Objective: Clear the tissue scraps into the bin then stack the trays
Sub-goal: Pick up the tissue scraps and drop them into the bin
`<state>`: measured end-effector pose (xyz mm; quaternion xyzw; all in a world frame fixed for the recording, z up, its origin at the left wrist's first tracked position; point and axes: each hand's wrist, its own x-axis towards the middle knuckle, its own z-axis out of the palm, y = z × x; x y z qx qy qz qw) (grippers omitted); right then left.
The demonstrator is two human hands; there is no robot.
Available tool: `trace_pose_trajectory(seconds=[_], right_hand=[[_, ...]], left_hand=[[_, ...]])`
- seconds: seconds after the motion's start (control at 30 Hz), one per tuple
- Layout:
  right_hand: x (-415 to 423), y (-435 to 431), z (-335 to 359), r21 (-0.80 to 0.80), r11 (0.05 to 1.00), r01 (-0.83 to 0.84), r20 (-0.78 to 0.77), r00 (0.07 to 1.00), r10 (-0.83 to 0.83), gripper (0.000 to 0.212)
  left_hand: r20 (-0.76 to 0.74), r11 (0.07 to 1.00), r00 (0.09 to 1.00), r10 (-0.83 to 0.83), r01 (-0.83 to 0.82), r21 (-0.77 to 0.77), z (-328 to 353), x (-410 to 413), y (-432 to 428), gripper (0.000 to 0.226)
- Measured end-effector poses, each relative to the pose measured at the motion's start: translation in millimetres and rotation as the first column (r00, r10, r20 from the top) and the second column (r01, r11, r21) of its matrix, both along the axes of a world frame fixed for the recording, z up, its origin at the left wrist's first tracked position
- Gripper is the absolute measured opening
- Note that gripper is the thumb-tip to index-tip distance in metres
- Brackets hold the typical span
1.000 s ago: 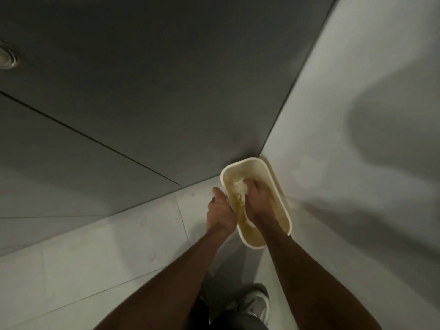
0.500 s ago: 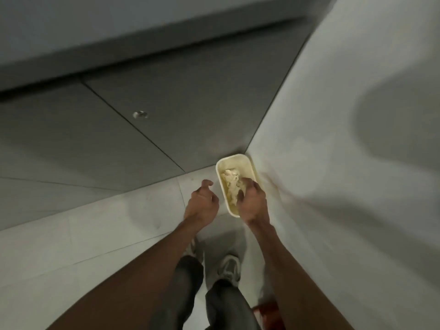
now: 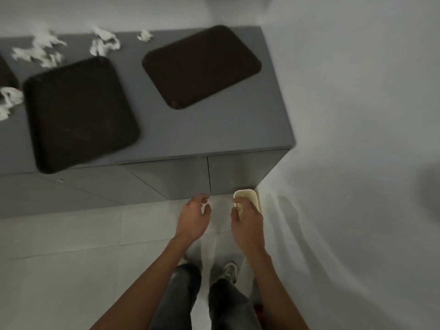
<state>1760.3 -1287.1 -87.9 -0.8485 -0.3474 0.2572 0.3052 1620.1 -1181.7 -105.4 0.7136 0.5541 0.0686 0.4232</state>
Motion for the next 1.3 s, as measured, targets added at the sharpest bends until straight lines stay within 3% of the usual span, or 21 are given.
trace_pose_trajectory(seconds=[0.3, 0.6, 0.83, 1.0, 1.3], right_hand=[[-64, 70, 92, 0.159, 0.982, -0.103, 0.075, 0.993, 0.092, 0.020], [-132, 145, 124, 0.300, 0.948, -0.110, 0.089, 0.992, 0.087, 0.019], [-153, 196, 120, 0.216, 0.955, -0.205, 0.097, 0.977, 0.188, 0.014], [-139, 250, 112, 0.145, 0.964, -0.223, 0.091, 0.973, 0.211, 0.015], [-94, 406, 101, 0.113, 0.952, -0.283, 0.081, 0.958, 0.275, 0.016]], left_hand=[[0.169, 0.987, 0.982, 0.087, -0.108, 0.121, 112, -86, 48, 0.020], [0.215, 0.961, 0.963, 0.161, -0.202, 0.186, 142, -176, 118, 0.014], [0.212, 0.955, 0.953, 0.217, -0.252, 0.156, 141, -209, 171, 0.013], [0.236, 0.938, 0.947, 0.219, -0.270, 0.215, 141, -201, 229, 0.016], [0.188, 0.942, 0.974, 0.130, -0.180, 0.283, 141, -174, 368, 0.021]])
